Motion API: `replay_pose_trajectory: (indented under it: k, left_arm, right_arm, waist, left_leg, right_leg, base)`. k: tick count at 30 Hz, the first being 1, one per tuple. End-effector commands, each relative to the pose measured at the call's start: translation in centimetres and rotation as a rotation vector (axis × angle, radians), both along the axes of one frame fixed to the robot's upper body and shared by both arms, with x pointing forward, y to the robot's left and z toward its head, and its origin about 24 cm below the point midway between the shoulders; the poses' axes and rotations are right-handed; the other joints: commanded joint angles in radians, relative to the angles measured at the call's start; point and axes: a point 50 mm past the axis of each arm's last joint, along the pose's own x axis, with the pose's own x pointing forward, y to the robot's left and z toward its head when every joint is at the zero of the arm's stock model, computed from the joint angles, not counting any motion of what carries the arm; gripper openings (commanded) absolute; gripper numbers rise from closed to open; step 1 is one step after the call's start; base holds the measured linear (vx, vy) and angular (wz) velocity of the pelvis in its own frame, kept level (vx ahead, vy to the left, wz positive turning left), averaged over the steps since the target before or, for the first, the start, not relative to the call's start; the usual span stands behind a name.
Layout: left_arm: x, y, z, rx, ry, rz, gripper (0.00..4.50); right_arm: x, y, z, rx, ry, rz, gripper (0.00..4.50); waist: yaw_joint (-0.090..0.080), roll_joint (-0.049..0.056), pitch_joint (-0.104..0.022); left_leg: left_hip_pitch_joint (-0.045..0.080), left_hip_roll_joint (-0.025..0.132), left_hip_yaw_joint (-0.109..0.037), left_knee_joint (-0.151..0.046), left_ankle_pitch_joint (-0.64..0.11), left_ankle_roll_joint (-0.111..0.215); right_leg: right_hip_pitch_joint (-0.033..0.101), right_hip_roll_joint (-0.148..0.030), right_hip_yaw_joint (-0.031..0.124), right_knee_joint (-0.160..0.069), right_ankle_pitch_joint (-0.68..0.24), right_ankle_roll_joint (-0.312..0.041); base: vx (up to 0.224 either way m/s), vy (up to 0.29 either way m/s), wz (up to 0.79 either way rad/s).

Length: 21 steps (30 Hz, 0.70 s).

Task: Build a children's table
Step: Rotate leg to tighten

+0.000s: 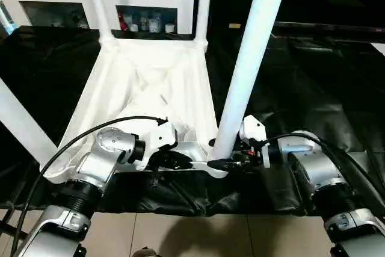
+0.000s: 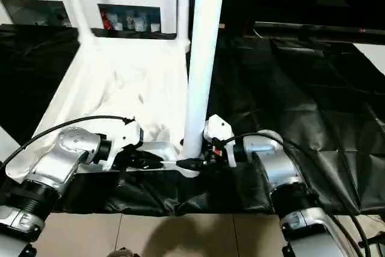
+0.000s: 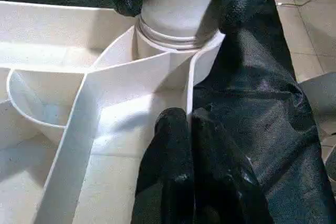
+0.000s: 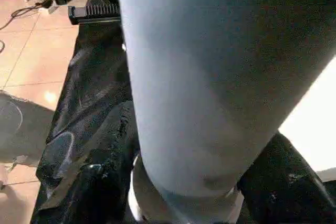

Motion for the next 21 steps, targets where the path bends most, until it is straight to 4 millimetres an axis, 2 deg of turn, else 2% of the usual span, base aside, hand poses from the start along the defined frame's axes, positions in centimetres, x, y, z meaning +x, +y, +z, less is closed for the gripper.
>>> replay_pose_trajectory:
  k: [1,2,5,6,9,10,12,13,14,15,17,21]
  left_arm:
    - [1.1,-0.7,1.4,-0.055,-0.068,0.037,0.0]
    - [1.1,-0.8,1.3,-0.057,-0.069,0.039,0.0]
    - [1.2,-0.9,1.3,-0.068,-0.071,0.052,0.0]
    - [1.2,-0.9,1.3,-0.071,-0.074,0.063,0.0]
    - [1.3,-1.0,1.2,-0.076,-0.081,0.089,0.0]
    - [1.6,-1.4,1.2,-0.086,-0.095,0.141,0.0]
    - [1.9,-2.1,1.2,-0.101,-0.109,0.202,0.0]
    - [2.1,-3.0,1.0,-0.106,-0.12,0.239,0.0]
    - [2.1,-3.3,1.0,-0.108,-0.121,0.245,0.0]
    - [2.1,-3.8,0.9,-0.109,-0.124,0.256,0.0]
    - [2.1,-4.8,0.7,-0.116,-0.124,0.279,0.0]
    - [2.1,-6.1,0.8,-0.131,-0.128,0.306,0.0]
  right_arm:
    - [-1.9,2.1,-2.3,-0.058,0.108,0.155,2.37]
    - [-1.9,2.1,-2.3,-0.057,0.108,0.155,2.18]
    - [-2.0,2.4,-2.4,-0.046,0.109,0.149,2.09]
    - [-2.0,2.4,-2.4,-0.041,0.11,0.142,2.06]
    - [-2.0,2.6,-2.5,-0.032,0.112,0.121,2.01]
    - [-1.7,3.1,-2.8,-0.016,0.106,0.043,2.0]
    - [-1.2,4.0,-3.4,-0.001,0.099,-0.085,2.0]
    - [-0.8,4.9,-4.0,0.0,0.108,-0.192,1.99]
    - [-0.7,5.1,-4.2,0.0,0.111,-0.222,1.98]
    - [-0.6,5.5,-4.4,0.0,0.119,-0.265,1.97]
    - [-0.4,6.3,-4.7,0.005,0.122,-0.334,1.97]
    - [0.2,7.5,-5.1,-0.002,0.139,-0.449,1.96]
  waist:
    - [-0.002,-0.013,-0.047]
    - [-0.002,-0.013,-0.047]
    - [-0.002,-0.014,-0.046]
    - [-0.001,-0.009,-0.046]
    - [-0.002,-0.012,-0.047]
    - [-0.003,-0.015,-0.045]
    - [-0.007,-0.013,-0.043]
    - [-0.013,-0.013,-0.038]
    - [-0.019,-0.015,-0.039]
    - [-0.025,-0.014,-0.04]
    - [-0.035,-0.015,-0.039]
    - [-0.038,-0.012,-0.042]
  left_leg:
    - [0.004,0.052,-0.022,-0.052,-0.159,0.064]
    - [0.004,0.052,-0.022,-0.052,-0.159,0.064]
    - [0.004,0.052,-0.022,-0.053,-0.164,0.063]
    - [0.005,0.052,-0.023,-0.053,-0.167,0.061]
    - [0.004,0.052,-0.023,-0.053,-0.167,0.058]
    - [0.004,0.051,-0.023,-0.054,-0.169,0.057]
    - [0.003,0.05,-0.025,-0.057,-0.183,0.046]
    - [0.007,0.05,-0.027,-0.062,-0.213,0.029]
    - [0.007,0.05,-0.032,-0.067,-0.229,0.011]
    - [0.01,0.051,-0.033,-0.067,-0.251,0.004]
    - [0.011,0.051,-0.034,-0.068,-0.27,0.002]
    - [0.012,0.05,-0.032,-0.067,-0.264,0.009]
  right_leg:
    - [0.038,-0.095,0.056,-0.085,-0.191,-0.167]
    - [0.038,-0.095,0.056,-0.085,-0.191,-0.167]
    - [0.037,-0.095,0.056,-0.086,-0.201,-0.162]
    - [0.037,-0.097,0.057,-0.087,-0.206,-0.162]
    - [0.038,-0.096,0.057,-0.087,-0.205,-0.161]
    - [0.036,-0.095,0.057,-0.087,-0.21,-0.16]
    - [0.034,-0.098,0.057,-0.09,-0.246,-0.156]
    - [0.03,-0.1,0.056,-0.1,-0.319,-0.144]
    - [0.034,-0.103,0.055,-0.103,-0.37,-0.131]
    - [0.031,-0.103,0.057,-0.107,-0.398,-0.12]
    - [0.028,-0.103,0.058,-0.11,-0.411,-0.119]
    - [0.026,-0.101,0.061,-0.11,-0.384,-0.118]
  base:
    - [0.0,0.0,0.0]
    - [0.0,0.0,0.0]
    - [0.0,0.0,0.0]
    - [0.0,0.0,0.0]
    - [0.0,0.0,0.0]
    - [0.0,0.0,0.0]
    - [0.0,0.0,0.0]
    - [0.0,0.0,0.0]
    - [0.0,0.0,0.0]
    - [0.0,0.0,0.0]
    - [0.0,0.0,0.0]
    - [0.0,0.0,0.0]
